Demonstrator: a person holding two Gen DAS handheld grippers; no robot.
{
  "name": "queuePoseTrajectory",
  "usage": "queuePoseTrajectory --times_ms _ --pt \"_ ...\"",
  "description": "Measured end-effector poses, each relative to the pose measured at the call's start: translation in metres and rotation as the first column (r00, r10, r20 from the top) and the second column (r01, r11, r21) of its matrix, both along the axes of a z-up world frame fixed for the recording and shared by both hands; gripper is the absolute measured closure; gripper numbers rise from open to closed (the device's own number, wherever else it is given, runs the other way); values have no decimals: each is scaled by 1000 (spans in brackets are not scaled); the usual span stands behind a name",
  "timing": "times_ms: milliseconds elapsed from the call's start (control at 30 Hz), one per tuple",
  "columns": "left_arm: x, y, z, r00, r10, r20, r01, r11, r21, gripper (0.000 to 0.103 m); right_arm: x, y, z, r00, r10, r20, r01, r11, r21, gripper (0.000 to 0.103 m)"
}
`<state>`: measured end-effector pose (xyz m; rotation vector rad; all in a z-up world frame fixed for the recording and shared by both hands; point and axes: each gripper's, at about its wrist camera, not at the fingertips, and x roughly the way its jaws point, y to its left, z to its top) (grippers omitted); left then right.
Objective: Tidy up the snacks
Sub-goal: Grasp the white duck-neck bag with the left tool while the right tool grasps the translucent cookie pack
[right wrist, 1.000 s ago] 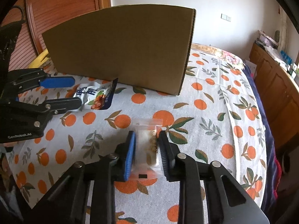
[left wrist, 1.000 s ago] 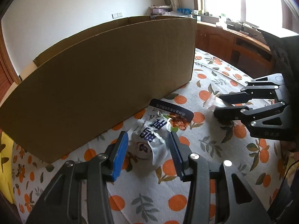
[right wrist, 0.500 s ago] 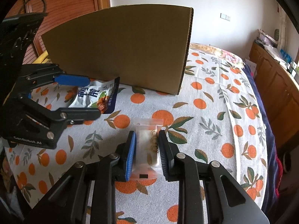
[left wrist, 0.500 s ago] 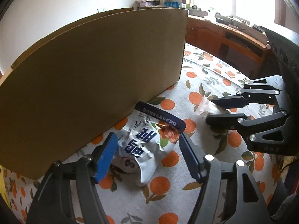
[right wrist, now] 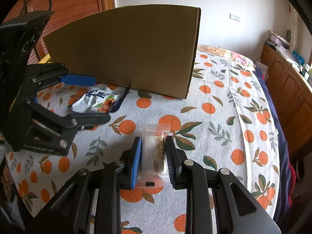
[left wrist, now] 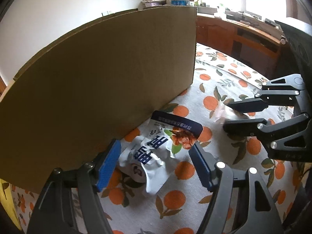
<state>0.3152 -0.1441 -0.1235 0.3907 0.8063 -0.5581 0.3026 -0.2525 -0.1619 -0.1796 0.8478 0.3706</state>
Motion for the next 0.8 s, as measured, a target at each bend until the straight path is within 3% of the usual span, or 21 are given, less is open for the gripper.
queuePoseTrajectory --times_ms 100,600,700,733,800 --pt "1 -4 -3 1000 -17 4 17 999 28 31 0 0 0 1000 0 -1 0 1000 3 80" --pt "0 -10 -1 999 -37 17 37 999 10 31 0 -1 0 1000 -1 -2 1 1000 6 80" --pt "-5 -9 0 999 -45 -5 45 999 -9 47 0 0 0 1000 -1 -1 1 1000 4 80" --pt "-6 -8 1 999 -39 -11 39 999 -6 48 0 0 0 1000 -1 -1 1 1000 2 80" --pt "-13 -9 2 999 -52 2 52 998 18 61 0 0 0 1000 -1 0 1 1000 1 80"
